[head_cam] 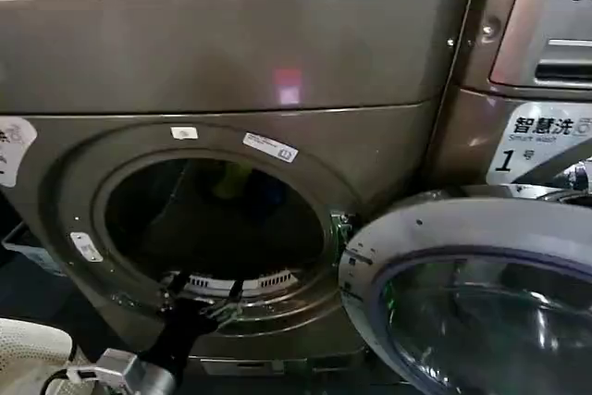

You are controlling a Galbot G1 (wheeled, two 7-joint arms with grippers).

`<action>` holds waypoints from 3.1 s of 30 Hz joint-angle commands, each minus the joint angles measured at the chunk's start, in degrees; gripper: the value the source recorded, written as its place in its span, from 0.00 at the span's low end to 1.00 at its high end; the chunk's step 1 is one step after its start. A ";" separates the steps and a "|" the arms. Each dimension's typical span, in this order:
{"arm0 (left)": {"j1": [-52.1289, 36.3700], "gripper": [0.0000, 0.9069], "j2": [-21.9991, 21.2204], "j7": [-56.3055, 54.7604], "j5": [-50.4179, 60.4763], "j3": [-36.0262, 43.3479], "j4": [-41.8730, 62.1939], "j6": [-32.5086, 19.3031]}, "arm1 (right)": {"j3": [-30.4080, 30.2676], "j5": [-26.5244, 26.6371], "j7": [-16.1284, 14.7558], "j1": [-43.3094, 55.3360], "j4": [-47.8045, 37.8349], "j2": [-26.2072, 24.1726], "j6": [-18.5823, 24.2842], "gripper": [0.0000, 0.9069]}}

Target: Grasp the clothes from the dryer.

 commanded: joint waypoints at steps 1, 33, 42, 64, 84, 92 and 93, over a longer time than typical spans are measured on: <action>0.01 1.00 0.10 0.01 0.04 0.10 -0.12 0.03 | -0.01 -0.02 0.03 -0.01 0.03 0.04 0.00 1.00; -8.93 1.00 1.42 0.55 -6.48 -1.21 6.85 -1.92 | 1.01 -0.42 -0.81 -0.96 1.34 0.79 0.10 1.00; -17.64 1.00 2.34 0.68 -5.06 -0.42 18.52 -4.19 | 3.85 0.37 -0.72 -3.30 1.16 0.60 -0.24 1.00; -44.49 1.00 2.86 -0.12 -6.18 2.03 48.55 -7.53 | 5.81 1.24 -0.83 -4.86 1.28 0.93 -0.55 1.00; -59.59 1.00 1.65 0.47 -5.83 4.00 68.43 -10.37 | 7.07 1.60 -0.95 -5.56 1.29 1.19 -0.79 1.00; -64.28 1.00 1.61 1.01 -3.36 3.97 75.77 -11.88 | 7.08 1.58 -1.08 -5.50 1.02 1.08 -0.79 1.00; -64.89 1.00 1.59 1.13 -3.00 4.01 76.68 -12.02 | 7.03 1.58 -1.09 -5.45 1.06 1.06 -0.79 1.00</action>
